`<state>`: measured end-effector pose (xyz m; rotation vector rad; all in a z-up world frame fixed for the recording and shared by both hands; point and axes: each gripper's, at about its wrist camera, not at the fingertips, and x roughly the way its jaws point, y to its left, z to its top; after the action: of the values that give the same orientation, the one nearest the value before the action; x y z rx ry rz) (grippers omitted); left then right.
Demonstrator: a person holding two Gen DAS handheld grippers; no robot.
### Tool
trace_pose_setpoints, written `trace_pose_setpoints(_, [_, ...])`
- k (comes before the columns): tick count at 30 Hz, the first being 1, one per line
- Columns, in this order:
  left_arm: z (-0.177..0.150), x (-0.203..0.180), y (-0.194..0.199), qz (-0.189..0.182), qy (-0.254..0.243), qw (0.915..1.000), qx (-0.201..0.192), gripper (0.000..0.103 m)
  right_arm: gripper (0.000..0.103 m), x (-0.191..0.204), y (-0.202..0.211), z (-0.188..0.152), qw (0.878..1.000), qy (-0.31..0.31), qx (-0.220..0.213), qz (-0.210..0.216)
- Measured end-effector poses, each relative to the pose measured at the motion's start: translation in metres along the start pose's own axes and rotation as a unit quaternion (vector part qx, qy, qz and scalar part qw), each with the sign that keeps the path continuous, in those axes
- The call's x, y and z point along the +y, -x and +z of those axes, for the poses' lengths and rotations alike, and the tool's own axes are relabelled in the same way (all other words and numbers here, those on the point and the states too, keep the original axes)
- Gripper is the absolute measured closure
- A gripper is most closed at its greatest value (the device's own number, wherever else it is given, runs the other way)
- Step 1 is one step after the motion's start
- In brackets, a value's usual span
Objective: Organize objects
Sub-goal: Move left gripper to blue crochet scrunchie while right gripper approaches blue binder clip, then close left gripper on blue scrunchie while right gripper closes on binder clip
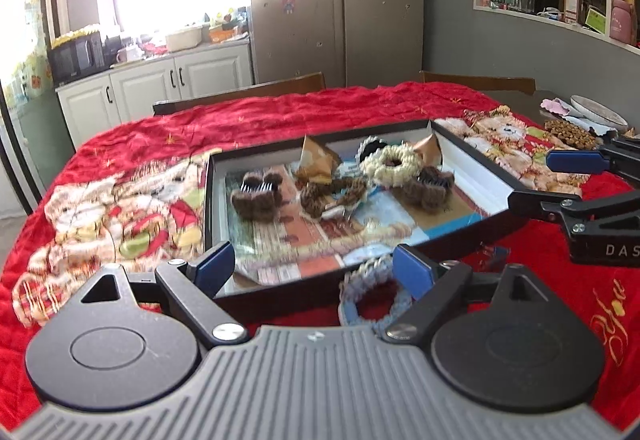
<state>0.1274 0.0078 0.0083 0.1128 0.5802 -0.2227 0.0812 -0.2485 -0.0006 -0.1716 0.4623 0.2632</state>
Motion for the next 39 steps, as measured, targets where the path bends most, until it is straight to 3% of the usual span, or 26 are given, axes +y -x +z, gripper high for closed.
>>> trace_pose_setpoints(11, [-0.026, 0.000, -0.010, -0.011, 0.020, 0.9996, 0.014, 0.012, 0.039, 0.000, -0.020, -0.033, 0.999, -0.029, 0.027, 0.005])
trace_pose_setpoints(17, [-0.033, -0.002, -0.016, -0.019, 0.029, 0.9992, 0.020, 0.020, 0.042, 0.002, -0.032, -0.047, 0.998, -0.036, 0.040, 0.016])
trace_pose_setpoints(21, [-0.037, -0.002, -0.024, -0.025, 0.037, 0.9986, 0.029, 0.028, 0.053, 0.006, -0.042, -0.051, 0.998, -0.030, 0.056, 0.018])
trace_pose_setpoints(32, [-0.042, -0.001, -0.034, -0.044, 0.054, 0.9970, 0.033, 0.035, 0.074, -0.003, -0.054, -0.054, 0.994, -0.062, 0.075, 0.043])
trace_pose_setpoints(39, [-0.043, -0.002, -0.036, -0.061, 0.062, 0.9956, 0.035, 0.057, 0.087, -0.003, -0.056, -0.054, 0.994, -0.065, 0.078, 0.047])
